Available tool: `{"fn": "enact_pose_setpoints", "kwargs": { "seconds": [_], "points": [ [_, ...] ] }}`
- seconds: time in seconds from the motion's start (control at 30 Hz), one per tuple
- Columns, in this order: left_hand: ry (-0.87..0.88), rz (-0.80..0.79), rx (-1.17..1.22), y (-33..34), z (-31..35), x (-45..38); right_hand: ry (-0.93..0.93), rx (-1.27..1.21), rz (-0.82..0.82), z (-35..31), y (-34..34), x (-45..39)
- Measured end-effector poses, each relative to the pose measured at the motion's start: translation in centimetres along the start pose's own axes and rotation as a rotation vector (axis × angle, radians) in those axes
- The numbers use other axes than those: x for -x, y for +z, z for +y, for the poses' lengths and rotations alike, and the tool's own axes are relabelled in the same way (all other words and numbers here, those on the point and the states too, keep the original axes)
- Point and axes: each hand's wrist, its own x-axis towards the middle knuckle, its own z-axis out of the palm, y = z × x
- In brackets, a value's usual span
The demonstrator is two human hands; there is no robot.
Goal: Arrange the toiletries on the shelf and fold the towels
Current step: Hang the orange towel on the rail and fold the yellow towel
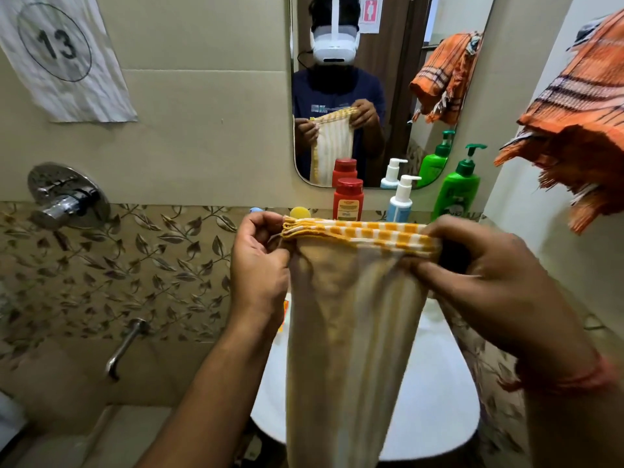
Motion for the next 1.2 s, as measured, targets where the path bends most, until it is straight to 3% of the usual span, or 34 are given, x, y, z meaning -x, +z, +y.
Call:
{"fn": "enact_pose_setpoints", "kwargs": {
  "seconds": [0.23, 0.57, 0.97, 1.03, 1.1, 1.2],
  "points": [
    [0.065, -0.034, -0.012, -0.4, 0.3, 0.3, 0.152, -0.355, 0.102, 2.3, 0.7, -0.2],
    [0.185, -0.071, 0.113, -0.2, 2.9, 0.5, 0.076, -0.692, 0.323, 1.6, 0.0, -0.7],
    [0.072, -0.052, 0.109, -0.7, 1.4, -0.3, 0.162, -0.669, 0.326, 2.0, 1.7, -1.0],
    [0.075, -0.112, 0.199, -0.9, 1.5, -0.4, 0.182, -0.68, 0.322, 2.1, 1.6, -1.1],
    [0.015, -0.281, 0.34, -1.6, 1.3, -0.6, 0.193, -0.71, 0.336, 2.2, 1.4, -1.5],
    [-0.215, -0.545, 0.176, -2.7, -0.2, 0.4, 0.187, -0.73, 0.358, 2.5, 1.2, -2.0]
  ]
}}
